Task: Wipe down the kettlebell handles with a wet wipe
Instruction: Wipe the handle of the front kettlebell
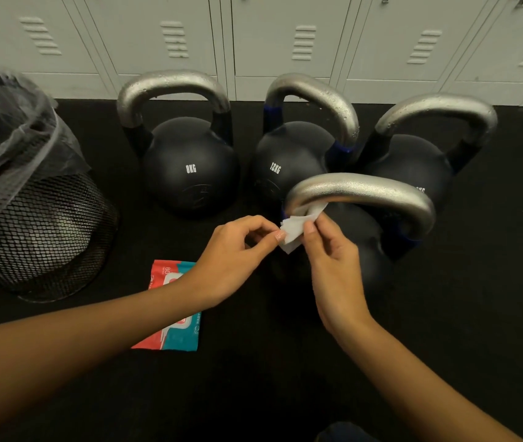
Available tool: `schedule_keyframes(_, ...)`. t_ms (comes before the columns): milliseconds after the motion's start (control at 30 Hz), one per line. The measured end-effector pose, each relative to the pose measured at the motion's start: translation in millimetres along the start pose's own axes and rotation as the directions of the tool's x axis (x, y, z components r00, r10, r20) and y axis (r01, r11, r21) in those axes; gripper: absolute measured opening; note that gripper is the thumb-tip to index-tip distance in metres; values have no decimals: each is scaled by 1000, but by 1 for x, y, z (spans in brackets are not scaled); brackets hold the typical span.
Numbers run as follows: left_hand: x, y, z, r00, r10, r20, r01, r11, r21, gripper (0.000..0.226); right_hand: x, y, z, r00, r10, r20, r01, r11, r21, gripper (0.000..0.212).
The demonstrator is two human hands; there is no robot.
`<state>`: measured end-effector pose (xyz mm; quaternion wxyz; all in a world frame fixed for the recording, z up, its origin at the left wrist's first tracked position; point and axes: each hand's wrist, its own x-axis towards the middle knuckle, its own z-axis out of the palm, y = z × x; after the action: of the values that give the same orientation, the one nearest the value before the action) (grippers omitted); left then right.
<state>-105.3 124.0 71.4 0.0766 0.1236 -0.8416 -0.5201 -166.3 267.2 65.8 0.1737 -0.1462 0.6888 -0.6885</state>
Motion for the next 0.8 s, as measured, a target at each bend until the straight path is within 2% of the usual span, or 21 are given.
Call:
schedule_keyframes(167, 1, 0, 0, 1000, 8, 11, -8, 1000, 25, 18, 11, -9, -9, 998, -3, -56, 10, 993, 122, 24)
schedule_keyframes(367, 0, -3, -2, 1000, 2, 20, -2, 1000, 18, 19, 8, 7, -9, 999, -28, -17, 25, 989, -147, 27)
schedule_keyframes(533, -2, 4, -2, 997, 27, 67, -27, 1000, 11, 17, 10, -5, -10, 995, -64, -81, 62, 998, -28, 22)
schedule_keyframes(667, -2, 4, -1, 993, 62, 103, -66, 997, 37, 18, 9, -1, -4, 994, -71, -85, 62, 992, -113, 25)
schedule_keyframes(800, 0, -1, 0, 998, 41, 47, -44, 997, 68, 20, 15, -3, -8, 996, -48, -72, 35, 983, -181, 25)
